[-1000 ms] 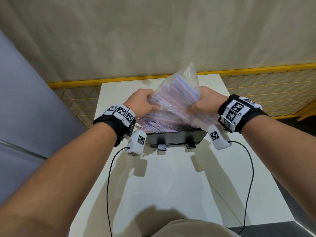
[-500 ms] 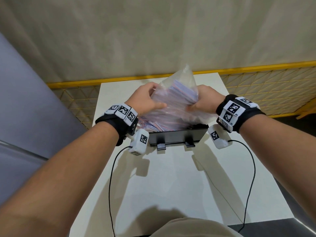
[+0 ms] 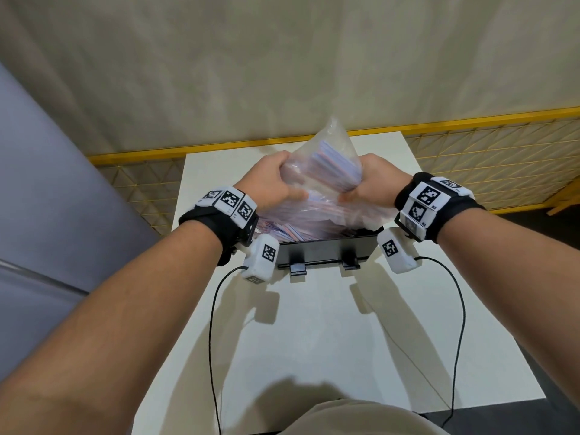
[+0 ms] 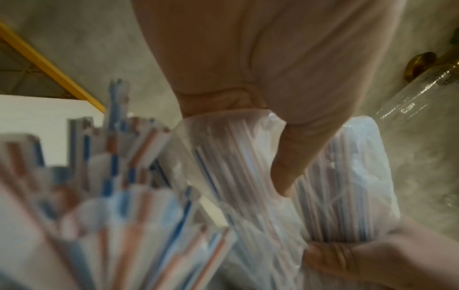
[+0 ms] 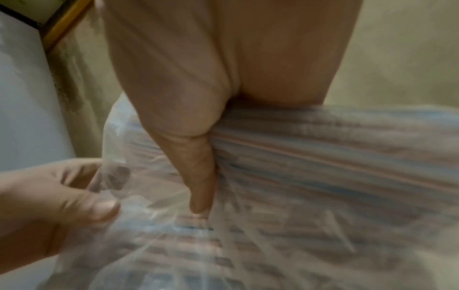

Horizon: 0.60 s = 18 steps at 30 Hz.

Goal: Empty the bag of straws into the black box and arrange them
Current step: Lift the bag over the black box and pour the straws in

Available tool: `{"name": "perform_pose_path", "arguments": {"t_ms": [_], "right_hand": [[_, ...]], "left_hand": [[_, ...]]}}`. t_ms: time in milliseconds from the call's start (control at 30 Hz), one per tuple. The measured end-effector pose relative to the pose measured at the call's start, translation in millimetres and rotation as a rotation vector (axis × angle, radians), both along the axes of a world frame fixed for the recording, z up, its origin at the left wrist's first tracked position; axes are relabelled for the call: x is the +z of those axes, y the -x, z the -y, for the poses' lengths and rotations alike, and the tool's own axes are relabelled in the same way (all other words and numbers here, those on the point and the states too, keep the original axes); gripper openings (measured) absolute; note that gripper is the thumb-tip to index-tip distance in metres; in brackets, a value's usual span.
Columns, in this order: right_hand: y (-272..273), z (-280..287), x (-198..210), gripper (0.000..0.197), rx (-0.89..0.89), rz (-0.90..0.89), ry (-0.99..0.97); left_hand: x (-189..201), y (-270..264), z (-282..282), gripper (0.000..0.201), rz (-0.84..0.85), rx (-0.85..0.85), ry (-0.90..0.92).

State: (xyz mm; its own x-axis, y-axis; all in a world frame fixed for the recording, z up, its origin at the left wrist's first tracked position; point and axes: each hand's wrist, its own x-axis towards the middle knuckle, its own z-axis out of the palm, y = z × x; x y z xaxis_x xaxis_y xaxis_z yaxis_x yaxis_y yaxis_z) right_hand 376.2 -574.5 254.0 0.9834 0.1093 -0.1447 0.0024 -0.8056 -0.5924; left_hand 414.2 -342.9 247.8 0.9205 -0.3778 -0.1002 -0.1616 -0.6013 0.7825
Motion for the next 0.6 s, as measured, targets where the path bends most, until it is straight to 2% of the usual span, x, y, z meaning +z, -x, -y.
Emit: {"name": "perform_pose_path", "arguments": {"t_ms": [100,200,267,300,367,467,600], "right_hand": [[1.2,1.6,0.3,0.030,-0.027,0.021,-0.020],[2.9,1.2,-0.4,0.056,-0.015,0.028,0.029],[2.3,1.2,-1.6,0.066,0.009,0.018,0.104],[1.2,2.0,-2.5,0.065,0.015,0.004,0.136],[-2.3,3.7,-4.2,0.052,0.024,-0.015,0.173],[-4.9,4.3,-5.5,0.034,0.006,-0.005,0.167],[-3.4,2.9,-8.8,0.032,-0.024,0.041,0.095]], "left_hand": [[-4.5,-1.0,-2.7,0.036,0.067,0.011,-0.083],[-7.4,-1.8,-2.1,0.025,0.086,0.032,-0.069],[-10.4,-2.3,-1.4,0.022,0.058,0.048,-0.050],[-11.7,-2.1,-1.0,0.025,0.059,0.049,-0.046],[-13.5,-0.8,1.4,0.027,0.079,0.035,-0.055],[-14.1,-2.4,4.3,0.003,0.100,0.038,-0.059],[-8.8,-2.8,3.4,0.023,0.043,0.026,-0.001]]}}
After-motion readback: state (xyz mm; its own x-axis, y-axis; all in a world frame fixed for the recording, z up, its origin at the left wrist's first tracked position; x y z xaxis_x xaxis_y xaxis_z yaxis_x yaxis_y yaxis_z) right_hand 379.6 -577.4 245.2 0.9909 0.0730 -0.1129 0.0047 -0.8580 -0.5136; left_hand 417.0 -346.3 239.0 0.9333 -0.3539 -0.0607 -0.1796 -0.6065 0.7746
